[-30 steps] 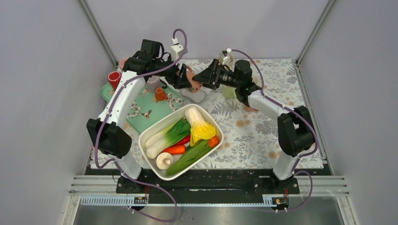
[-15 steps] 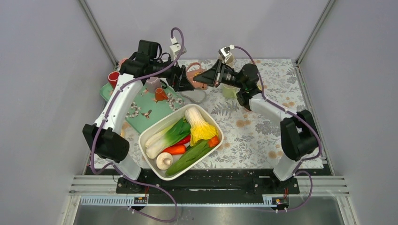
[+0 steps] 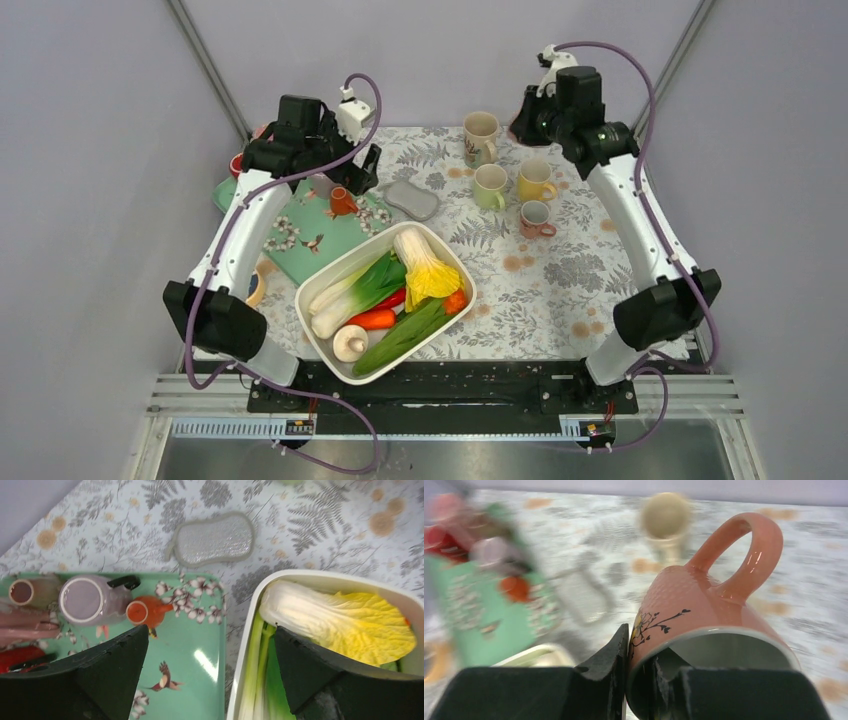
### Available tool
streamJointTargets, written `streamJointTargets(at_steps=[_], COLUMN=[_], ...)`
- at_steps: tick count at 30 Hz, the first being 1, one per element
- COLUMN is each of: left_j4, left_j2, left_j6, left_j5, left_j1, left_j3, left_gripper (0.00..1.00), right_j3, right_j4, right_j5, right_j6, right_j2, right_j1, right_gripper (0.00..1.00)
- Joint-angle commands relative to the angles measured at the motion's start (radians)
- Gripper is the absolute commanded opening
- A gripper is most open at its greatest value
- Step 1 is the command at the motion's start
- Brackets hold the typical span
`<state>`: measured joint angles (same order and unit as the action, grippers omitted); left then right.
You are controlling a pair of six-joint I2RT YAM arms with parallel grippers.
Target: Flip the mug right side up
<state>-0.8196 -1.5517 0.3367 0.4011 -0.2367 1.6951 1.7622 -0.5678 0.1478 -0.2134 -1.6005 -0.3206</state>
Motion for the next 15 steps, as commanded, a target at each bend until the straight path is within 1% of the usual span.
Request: streamJointTargets(at_steps=[1, 4, 8, 11, 15], left_j4=[0.018, 0.018, 0.018, 0.019, 0.022], left_j2=[0.035, 0.048, 0.056, 0.054, 0.037], left_j6=[0.066, 0.099, 0.122, 0.126, 0.132], left_j5=[-0.163, -0.238, -0.266, -0.274, -0.307], left_j1=[-0.002, -0.003, -0.002, -0.001, -0.002], left_j3=[-0.063, -0.105, -0.148, -0.170, -0.185], left_gripper=[0.99, 0.99, 0.99, 0.99, 0.99], right_j3=[0.192, 0.330, 0.483, 0.537, 0.555], right_j4=[-0.284, -0.393, -0.498, -0.511, -0.499], right_j5=[-0.314, -0.334, -0.312, -0.261, -0.235], right_j6=[0.247, 0.259, 0.248, 0.231, 0.220], right_j2=[-0.160, -0.287, -0.461, -0.556, -0.653], right_j1=[0.119, 0.213, 0.297, 0.329, 0.363], right_gripper=[0.00, 0.00, 0.00, 0.00, 0.00])
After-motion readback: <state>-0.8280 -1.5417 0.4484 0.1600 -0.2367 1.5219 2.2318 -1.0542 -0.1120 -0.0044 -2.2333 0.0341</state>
